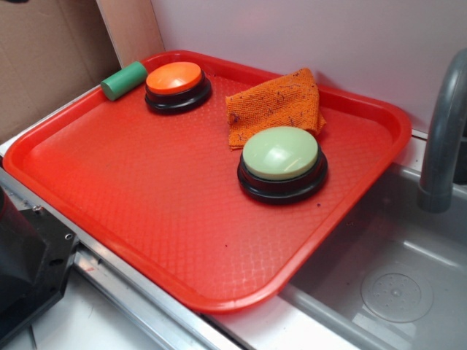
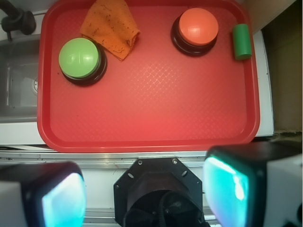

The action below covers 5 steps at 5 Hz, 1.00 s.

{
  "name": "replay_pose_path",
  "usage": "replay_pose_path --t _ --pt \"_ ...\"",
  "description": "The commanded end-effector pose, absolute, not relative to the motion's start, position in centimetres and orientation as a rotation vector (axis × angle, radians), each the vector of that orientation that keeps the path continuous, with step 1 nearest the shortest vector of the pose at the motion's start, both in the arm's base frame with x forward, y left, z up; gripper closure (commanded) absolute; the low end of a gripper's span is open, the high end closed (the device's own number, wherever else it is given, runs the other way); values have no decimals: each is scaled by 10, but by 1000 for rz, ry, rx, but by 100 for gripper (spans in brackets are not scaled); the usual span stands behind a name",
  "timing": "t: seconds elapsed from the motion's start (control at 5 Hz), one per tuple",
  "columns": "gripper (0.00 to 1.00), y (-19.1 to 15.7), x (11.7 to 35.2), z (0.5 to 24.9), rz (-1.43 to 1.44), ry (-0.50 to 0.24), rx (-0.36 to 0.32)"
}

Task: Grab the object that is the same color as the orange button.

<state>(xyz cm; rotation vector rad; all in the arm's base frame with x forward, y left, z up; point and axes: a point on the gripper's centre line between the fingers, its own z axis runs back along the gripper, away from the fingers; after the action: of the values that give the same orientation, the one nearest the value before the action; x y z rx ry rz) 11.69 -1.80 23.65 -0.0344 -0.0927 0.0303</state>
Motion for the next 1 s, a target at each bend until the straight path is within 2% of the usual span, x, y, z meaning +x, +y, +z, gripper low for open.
replay_pose_path --t 0.0,0.2,0.4,0.6,0.8 --pt "0 -18 117 236 30 -93 -34" --pt "0 -21 148 230 22 -106 -36" --pt "0 -22 175 220 47 -165 -46" --pt "0 -18 208 202 56 -252 -69" --pt "0 -12 248 175 80 -318 -60"
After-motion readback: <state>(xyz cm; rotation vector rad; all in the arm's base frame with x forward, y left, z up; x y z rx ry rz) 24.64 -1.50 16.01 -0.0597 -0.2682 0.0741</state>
